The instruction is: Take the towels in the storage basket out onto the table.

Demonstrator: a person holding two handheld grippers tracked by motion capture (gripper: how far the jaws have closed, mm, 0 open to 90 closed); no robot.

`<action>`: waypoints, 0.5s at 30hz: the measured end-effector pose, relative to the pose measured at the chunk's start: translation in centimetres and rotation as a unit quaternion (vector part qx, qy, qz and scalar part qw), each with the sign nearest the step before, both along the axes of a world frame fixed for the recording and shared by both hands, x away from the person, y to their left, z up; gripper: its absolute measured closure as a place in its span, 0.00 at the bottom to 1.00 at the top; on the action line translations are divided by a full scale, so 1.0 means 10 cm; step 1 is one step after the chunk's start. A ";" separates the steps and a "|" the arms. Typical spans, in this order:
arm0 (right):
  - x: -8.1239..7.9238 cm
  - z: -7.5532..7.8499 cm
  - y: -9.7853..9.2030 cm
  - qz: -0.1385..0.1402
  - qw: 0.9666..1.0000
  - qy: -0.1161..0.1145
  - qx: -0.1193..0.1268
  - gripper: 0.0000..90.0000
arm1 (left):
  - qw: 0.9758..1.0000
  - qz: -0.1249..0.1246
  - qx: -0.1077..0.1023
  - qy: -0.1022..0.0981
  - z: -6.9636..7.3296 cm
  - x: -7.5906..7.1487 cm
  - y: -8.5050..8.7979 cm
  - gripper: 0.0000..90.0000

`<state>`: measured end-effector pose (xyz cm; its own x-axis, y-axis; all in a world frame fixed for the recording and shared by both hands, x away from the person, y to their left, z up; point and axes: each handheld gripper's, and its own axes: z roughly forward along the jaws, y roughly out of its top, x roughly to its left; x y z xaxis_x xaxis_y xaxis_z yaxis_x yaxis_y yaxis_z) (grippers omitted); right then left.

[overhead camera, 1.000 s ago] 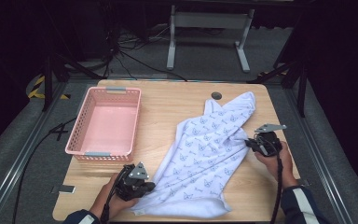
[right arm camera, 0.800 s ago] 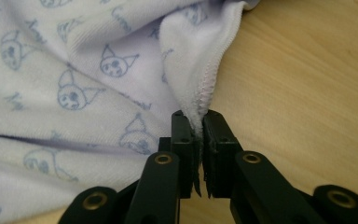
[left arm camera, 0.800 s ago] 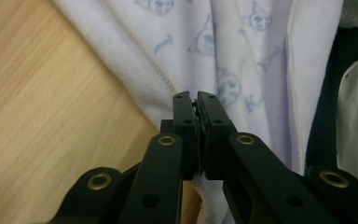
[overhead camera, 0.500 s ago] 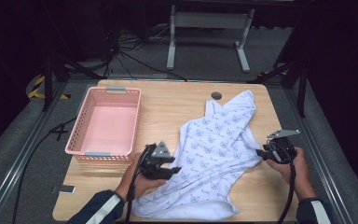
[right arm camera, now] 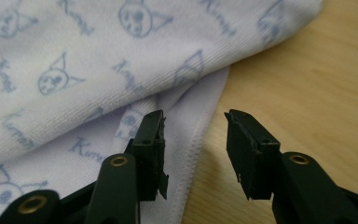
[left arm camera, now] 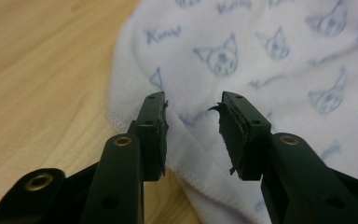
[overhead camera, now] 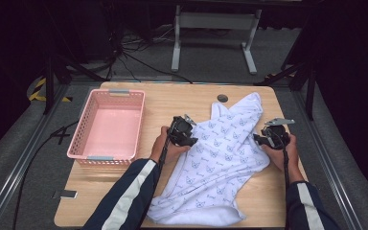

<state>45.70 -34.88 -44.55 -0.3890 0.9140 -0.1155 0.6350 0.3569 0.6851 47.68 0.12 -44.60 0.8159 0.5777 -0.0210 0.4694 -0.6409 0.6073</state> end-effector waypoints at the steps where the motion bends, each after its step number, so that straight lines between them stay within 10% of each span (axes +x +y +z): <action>1: 0.02 -0.03 0.02 -0.001 1.000 0.007 -0.004 0.63 | 1.000 -0.002 0.004 0.002 -0.02 -0.01 0.00 0.77; 8: -0.07 0.00 -0.09 -0.047 0.998 0.024 -0.026 0.68 | 0.998 -0.023 0.049 -0.029 -0.03 -0.30 0.10 0.89; 15: -0.21 0.03 -0.43 -0.090 0.995 0.044 -0.009 0.68 | 0.997 -0.049 0.054 0.028 0.03 -0.62 0.34 0.93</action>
